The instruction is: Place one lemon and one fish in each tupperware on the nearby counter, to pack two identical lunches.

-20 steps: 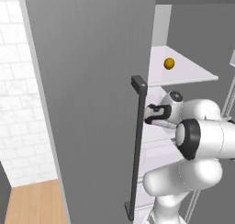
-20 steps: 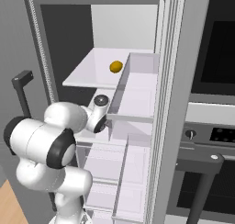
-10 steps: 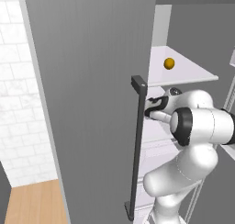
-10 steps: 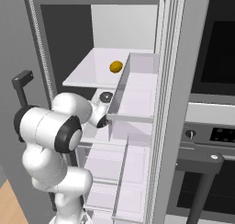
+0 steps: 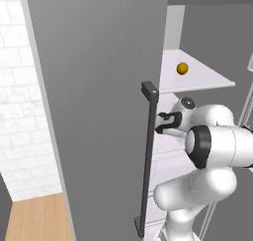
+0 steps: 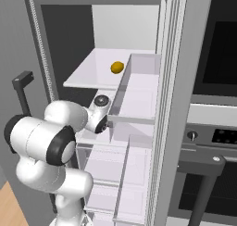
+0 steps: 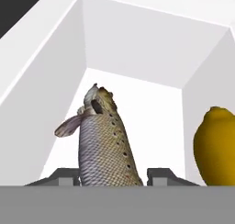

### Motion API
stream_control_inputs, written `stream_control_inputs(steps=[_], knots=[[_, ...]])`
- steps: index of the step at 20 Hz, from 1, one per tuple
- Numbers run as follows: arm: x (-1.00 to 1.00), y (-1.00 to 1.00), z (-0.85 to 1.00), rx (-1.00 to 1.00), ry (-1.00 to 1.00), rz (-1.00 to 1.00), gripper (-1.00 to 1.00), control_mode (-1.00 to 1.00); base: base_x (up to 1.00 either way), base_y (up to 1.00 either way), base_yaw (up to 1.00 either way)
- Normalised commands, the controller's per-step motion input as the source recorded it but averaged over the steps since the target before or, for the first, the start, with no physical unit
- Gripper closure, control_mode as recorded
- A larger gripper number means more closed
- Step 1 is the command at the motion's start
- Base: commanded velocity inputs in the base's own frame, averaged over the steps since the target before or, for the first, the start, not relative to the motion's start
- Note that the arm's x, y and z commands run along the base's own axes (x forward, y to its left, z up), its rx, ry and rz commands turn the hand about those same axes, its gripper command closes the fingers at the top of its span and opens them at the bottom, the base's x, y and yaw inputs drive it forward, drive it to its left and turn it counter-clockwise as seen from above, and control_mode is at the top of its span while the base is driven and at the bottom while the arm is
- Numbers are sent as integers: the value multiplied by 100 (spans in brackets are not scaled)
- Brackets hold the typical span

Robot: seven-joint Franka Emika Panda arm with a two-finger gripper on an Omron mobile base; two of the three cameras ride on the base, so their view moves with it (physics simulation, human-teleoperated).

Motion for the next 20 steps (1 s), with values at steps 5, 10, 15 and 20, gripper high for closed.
stream_control_inputs(steps=[5, 10, 15, 20], knots=[[-91, 1, -31, -1, -9, 0, 100, -100, 0, 0, 0], [-100, 22, 41, 0, -7, -1, 100, -100, 0, 0, 0], [-89, 16, 95, -1, 5, 0, 100, -100, 0, 0, 0], [-89, 22, 100, -2, 8, 0, 100, -100, 0, 0, 0]])
